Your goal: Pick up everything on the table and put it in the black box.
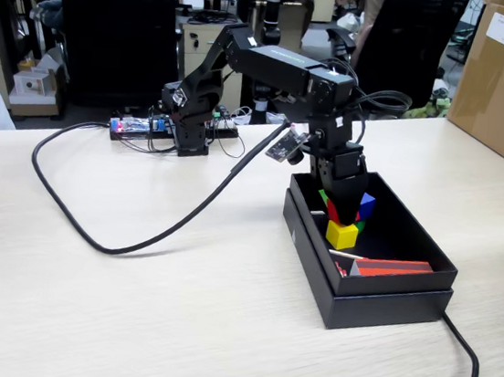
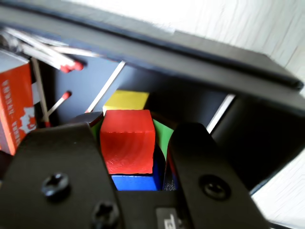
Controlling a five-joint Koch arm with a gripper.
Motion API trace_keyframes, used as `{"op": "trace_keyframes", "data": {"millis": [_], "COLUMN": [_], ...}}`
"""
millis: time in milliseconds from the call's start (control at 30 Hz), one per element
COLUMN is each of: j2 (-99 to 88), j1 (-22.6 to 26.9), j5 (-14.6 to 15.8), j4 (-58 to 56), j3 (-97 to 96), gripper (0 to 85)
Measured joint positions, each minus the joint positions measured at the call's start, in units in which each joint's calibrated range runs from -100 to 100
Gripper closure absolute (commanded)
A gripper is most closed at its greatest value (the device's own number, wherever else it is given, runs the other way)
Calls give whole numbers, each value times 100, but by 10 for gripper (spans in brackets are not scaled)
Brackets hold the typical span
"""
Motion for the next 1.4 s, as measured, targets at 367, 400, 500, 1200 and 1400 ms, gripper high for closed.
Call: {"op": "trace_keyframes", "data": {"millis": [367,400,500,1200,1400], "j2": [-2395,-2939,-4570,-11081,-11094], "j1": [-161,-225,-415,-1407,-1631], "j5": [-210,-259,-337,-884,-947], "j4": [-108,-108,-108,2276,2695], "j3": [-1178,-1278,-1552,-8918,-9649], "gripper": [370,370,370,331,326]}}
